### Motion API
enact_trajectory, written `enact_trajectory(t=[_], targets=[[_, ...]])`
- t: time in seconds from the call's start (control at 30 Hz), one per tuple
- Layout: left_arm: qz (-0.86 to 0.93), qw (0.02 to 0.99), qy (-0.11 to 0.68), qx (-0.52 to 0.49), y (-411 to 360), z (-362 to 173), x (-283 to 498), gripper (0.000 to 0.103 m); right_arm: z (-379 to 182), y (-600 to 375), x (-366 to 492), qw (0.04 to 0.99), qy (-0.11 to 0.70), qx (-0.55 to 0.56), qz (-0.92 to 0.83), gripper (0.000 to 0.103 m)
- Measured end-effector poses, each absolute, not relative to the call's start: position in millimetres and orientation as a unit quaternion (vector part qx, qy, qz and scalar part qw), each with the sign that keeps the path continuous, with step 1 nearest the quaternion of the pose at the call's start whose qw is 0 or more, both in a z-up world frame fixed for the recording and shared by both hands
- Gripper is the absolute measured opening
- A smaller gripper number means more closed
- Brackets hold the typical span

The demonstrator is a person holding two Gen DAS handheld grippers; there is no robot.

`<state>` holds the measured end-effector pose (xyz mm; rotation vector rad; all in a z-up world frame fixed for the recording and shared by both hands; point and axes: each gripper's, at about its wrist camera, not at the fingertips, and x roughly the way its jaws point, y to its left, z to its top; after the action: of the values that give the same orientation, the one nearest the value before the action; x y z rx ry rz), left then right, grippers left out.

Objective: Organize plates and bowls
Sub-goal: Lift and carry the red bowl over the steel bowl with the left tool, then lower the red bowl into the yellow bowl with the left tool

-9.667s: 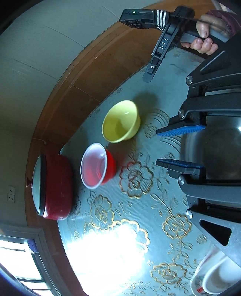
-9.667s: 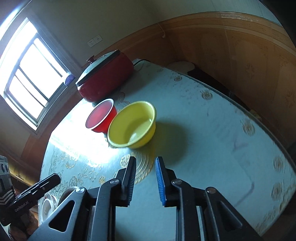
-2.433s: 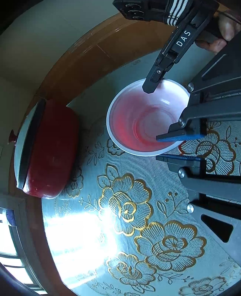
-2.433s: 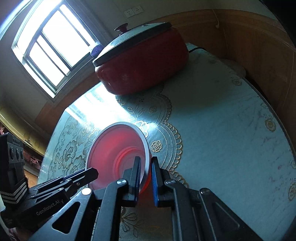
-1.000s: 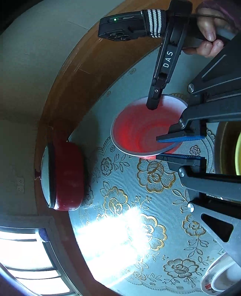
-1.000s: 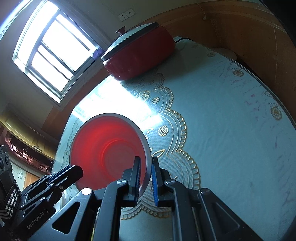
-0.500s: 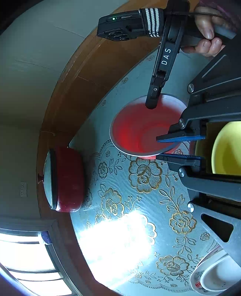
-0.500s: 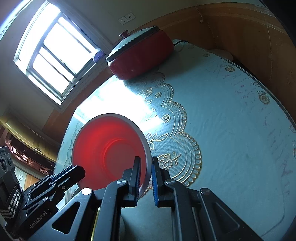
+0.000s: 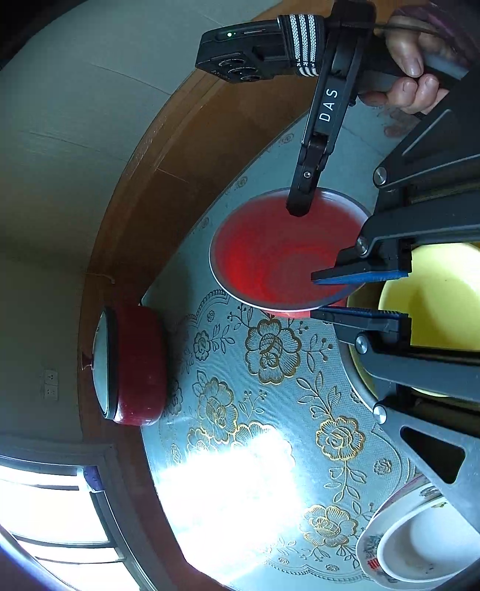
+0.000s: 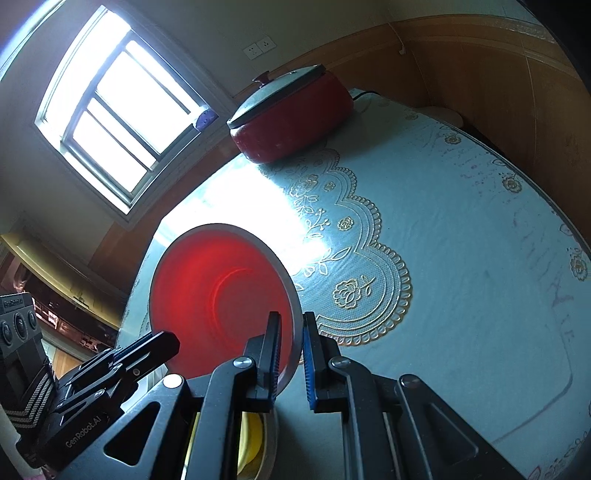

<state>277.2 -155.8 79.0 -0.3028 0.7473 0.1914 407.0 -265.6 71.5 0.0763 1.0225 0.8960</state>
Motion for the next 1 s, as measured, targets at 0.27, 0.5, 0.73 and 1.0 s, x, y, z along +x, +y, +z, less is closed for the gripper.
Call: enact_trajectory(t=[0.27,0.5,0.73,1.0], targets=[[0.075,0.920,0.347,-0.163,-146.1,89.6,243.6,0.011,87.9,-259.7,380.5,0.773,0.458,0.029,0.438,0.010],[0.059,0.914,0.354,-0.189,-135.8,87.4,211.1,0.011,80.6,-253.1,354.8,0.750,0.476,0.011,0.460,0.010],[0.049,0.901,0.364,-0.230,-123.6,83.2,190.4,0.011,75.6,-248.1,329.7,0.733,0.489,-0.010,0.473,0.010],[0.048,0.881,0.403,-0.243,-120.2,60.8,188.8,0.011,75.3,-246.7,313.6,0.730,0.492,-0.030,0.474,0.011]])
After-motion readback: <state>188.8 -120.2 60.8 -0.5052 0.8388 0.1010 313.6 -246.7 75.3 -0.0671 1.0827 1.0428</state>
